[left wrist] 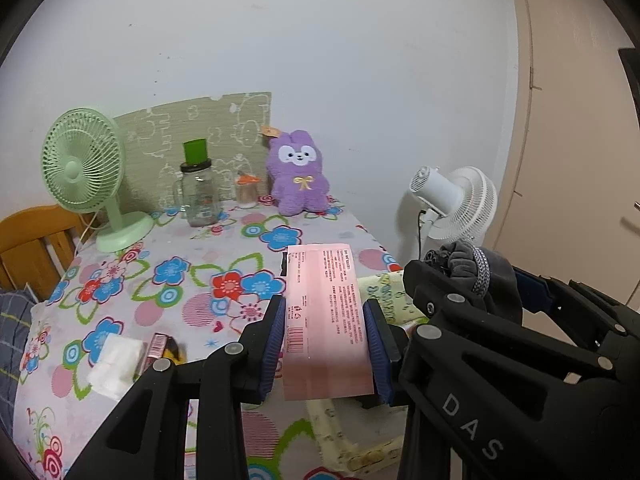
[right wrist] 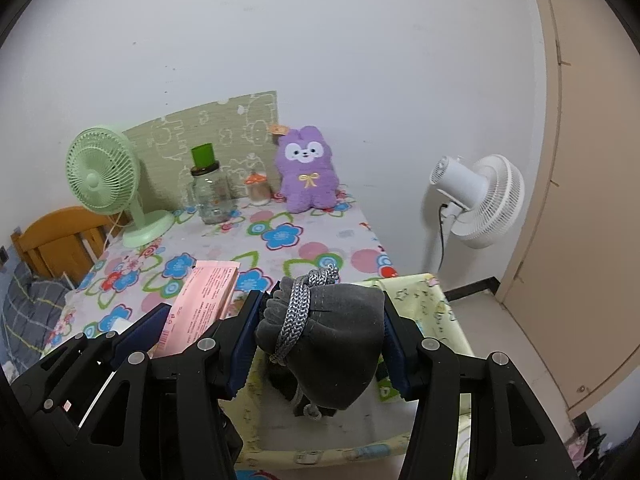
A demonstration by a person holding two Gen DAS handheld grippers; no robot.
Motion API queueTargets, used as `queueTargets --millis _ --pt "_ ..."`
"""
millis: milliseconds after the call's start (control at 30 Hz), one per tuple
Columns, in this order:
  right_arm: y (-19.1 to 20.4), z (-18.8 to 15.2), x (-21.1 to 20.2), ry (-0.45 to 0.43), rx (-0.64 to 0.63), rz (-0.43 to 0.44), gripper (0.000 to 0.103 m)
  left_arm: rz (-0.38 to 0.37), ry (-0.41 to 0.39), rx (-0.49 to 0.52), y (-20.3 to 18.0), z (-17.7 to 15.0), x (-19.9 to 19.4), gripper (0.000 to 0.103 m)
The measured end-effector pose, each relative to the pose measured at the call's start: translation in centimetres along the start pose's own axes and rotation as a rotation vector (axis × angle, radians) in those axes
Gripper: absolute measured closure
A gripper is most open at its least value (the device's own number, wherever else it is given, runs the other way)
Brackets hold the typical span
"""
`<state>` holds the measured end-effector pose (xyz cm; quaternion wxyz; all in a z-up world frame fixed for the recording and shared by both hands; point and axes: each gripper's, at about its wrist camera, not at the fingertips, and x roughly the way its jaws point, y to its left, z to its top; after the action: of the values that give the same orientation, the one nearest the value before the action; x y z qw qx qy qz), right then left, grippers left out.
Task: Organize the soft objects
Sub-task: 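Carry the grey glove with the right tool while the left tool carries the pink packet, then open the right tool to drop the glove while the left tool releases the pink packet into the box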
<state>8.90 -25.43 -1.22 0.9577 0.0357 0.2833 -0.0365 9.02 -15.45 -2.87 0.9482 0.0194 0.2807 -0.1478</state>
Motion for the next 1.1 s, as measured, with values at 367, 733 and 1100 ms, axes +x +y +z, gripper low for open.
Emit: queueTargets --millis 367,733,1100 --pt "-2.6 -0.2 0.4 0.007 0.021 -0.047 0.045 -0.045 0.019 0.031 -2.5 0.1 1.3 0.063" --pt "-4.5 -1.2 1.9 0.053 0.058 -0.072 0.045 -0.088 0.096 0.068 -4.1 -0.7 3.4 0.063" --pt "-5.5 -2.2 4.0 0.111 0.079 -0.081 0.045 -0.094 0.189 0.095 -4.6 -1.8 5.4 0.062"
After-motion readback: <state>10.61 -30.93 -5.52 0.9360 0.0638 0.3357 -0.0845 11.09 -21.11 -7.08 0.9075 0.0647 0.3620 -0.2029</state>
